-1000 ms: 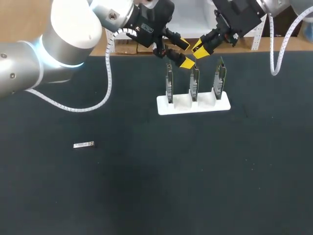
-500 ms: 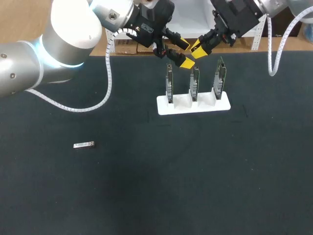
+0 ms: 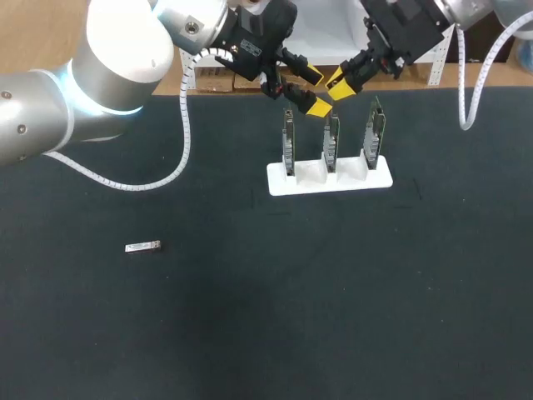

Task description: Pick up the optical module with the left hand, and insert it into the network port with the right hand.

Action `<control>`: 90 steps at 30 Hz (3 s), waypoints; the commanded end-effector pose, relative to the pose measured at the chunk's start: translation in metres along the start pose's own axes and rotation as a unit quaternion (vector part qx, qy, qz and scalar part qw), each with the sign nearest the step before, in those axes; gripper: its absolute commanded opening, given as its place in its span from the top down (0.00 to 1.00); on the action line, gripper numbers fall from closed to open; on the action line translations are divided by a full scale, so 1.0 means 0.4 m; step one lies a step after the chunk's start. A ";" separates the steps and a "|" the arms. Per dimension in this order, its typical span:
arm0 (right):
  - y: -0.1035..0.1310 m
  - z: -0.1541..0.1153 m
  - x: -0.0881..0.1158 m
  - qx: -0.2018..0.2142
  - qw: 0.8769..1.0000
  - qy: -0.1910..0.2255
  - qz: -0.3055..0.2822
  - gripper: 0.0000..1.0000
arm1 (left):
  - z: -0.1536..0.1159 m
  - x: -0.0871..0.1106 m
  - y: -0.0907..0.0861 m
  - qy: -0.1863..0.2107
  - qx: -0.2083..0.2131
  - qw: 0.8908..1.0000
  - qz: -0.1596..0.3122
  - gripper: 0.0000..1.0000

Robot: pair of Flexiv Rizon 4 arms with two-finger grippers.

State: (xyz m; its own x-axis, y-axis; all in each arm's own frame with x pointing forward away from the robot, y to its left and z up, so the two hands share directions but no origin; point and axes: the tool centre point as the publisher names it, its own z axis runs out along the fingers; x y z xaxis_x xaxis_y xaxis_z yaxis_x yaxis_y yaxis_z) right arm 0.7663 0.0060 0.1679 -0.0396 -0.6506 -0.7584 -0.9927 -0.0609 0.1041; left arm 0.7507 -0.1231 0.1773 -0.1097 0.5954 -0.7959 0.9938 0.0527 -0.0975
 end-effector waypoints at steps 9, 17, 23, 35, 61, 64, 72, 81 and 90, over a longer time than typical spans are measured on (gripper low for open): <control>0.000 0.006 0.006 0.002 1.000 0.002 0.003 1.00 | 0.001 -0.004 0.005 0.003 0.002 1.000 -0.001 0.00; -0.002 0.003 0.006 0.002 1.000 0.002 0.003 1.00 | 0.001 -0.004 0.005 0.003 0.002 1.000 -0.001 0.00; -0.001 0.000 0.002 -0.007 1.000 -0.002 0.001 1.00 | 0.001 -0.004 0.005 0.003 0.002 1.000 -0.001 0.00; 0.001 -0.003 0.000 -0.010 1.000 -0.004 -0.001 1.00 | 0.001 -0.004 0.005 0.003 0.002 1.000 -0.001 0.00; -0.007 0.008 0.008 -0.007 1.000 -0.002 -0.002 1.00 | 0.001 -0.004 0.005 0.003 0.002 1.000 -0.001 0.00; -0.009 0.005 0.007 -0.006 1.000 -0.004 -0.003 1.00 | 0.001 -0.004 0.005 0.003 0.002 1.000 -0.001 0.00; -0.012 0.003 0.006 -0.002 1.000 -0.006 -0.003 1.00 | 0.001 -0.004 0.005 0.003 0.002 1.000 -0.001 0.00; -0.004 0.007 0.014 -0.006 1.000 -0.004 -0.001 1.00 | 0.001 -0.004 0.005 0.003 0.002 1.000 -0.001 0.00; -0.003 0.011 0.021 -0.004 1.000 -0.002 0.003 1.00 | 0.001 -0.004 0.005 0.003 0.002 1.000 -0.001 0.00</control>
State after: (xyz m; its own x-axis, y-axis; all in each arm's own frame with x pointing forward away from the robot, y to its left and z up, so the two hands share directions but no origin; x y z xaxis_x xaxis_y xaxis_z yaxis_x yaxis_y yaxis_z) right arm 0.7680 0.0041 0.1599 -0.0456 -0.6481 -0.7602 -0.9910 -0.0662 0.1160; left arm 0.7507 -0.1231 0.1773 -0.1096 0.5954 -0.7960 0.9938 0.0525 -0.0975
